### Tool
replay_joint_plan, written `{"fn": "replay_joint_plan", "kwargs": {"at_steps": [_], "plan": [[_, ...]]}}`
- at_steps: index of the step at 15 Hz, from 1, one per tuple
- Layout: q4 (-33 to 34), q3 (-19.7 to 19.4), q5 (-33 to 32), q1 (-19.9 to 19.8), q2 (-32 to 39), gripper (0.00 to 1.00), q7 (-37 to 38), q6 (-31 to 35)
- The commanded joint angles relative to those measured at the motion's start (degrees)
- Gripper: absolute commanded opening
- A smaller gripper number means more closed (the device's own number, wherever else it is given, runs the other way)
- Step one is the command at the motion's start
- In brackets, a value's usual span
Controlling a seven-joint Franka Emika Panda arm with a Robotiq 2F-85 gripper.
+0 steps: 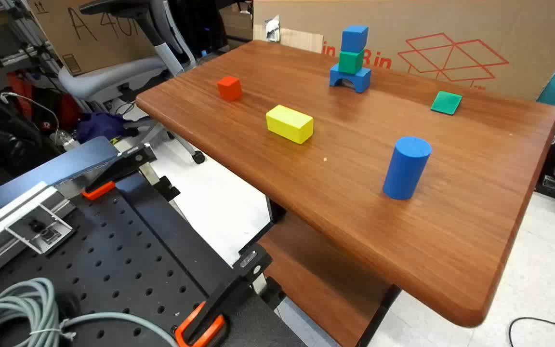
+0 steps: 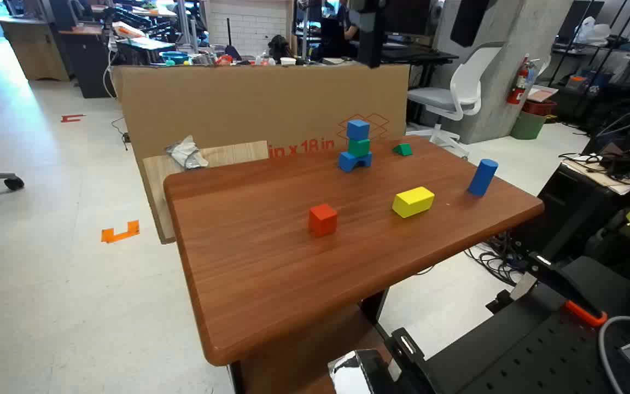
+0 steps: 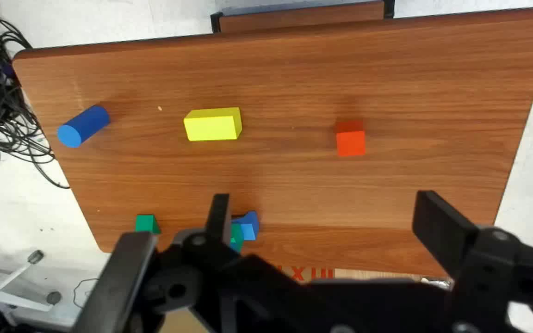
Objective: Put the orange cube on the yellow block
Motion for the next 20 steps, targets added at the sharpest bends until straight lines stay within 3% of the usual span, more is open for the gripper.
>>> {"fn": "replay_joint_plan", "kwargs": {"at_steps": [1,20], "plan": [[0.1,-1.9,-0.7,1.9,0.2,1.0,0.5,-0.3],[0.6,-2.5,0.5,2.4,0.6,1.0,-0.6,-0.9]]}}
